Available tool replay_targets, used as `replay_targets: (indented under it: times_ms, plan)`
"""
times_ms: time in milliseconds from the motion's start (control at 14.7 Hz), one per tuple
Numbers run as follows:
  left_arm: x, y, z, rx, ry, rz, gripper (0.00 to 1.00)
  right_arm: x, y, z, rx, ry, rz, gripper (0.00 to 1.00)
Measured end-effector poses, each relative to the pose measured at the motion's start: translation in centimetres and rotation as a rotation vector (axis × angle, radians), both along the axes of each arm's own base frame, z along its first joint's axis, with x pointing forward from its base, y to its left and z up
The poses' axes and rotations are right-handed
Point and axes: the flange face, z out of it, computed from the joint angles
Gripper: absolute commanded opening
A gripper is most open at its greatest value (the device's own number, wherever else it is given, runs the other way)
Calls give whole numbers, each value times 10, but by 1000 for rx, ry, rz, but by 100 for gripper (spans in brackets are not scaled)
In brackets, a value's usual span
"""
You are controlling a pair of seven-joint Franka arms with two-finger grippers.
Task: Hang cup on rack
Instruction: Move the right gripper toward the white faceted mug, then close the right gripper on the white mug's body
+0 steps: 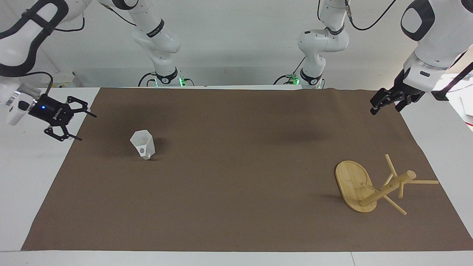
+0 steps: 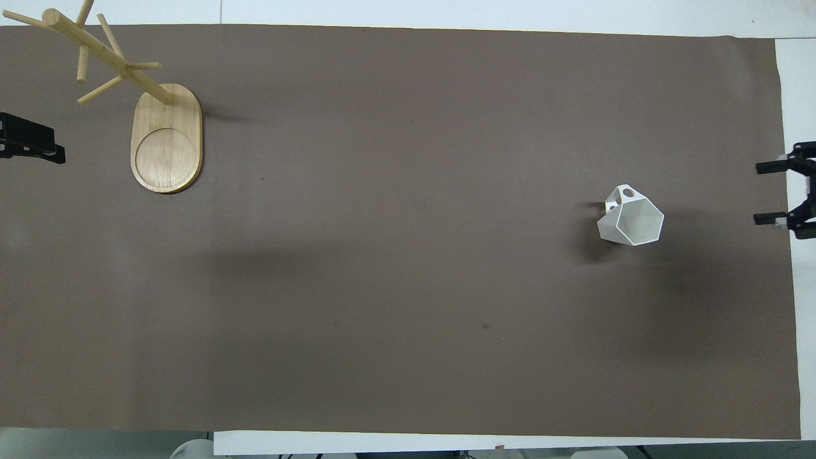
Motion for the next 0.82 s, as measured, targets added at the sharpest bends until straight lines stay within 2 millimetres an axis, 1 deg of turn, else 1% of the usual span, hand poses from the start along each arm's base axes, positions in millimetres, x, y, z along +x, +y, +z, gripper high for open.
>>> replay_targets:
  times_ms: [68,136,340,544,612,680,748,816]
  plan:
    - [0,0,0,0,0,0,100,-4,1,-31,74,-51,47,100]
    - [0,0,0,0,0,0,100,-7,3,-57,135,-92,85,100]
    - [0,0,0,0,0,0,100,-15,13,-113,284,-182,137,100]
    - [0,0,0,0,0,0,100,-18,25,-168,383,-219,129,100]
    - [0,0,0,0,0,0,100,-18,28,-182,406,-222,118,100]
    - [0,0,0,0,0,0,100,-17,31,-192,422,-226,112,100]
    - [0,0,0,0,0,0,100,-15,33,-197,432,-238,113,100]
    - [0,0,0,0,0,0,100,-12,37,-196,441,-259,118,100]
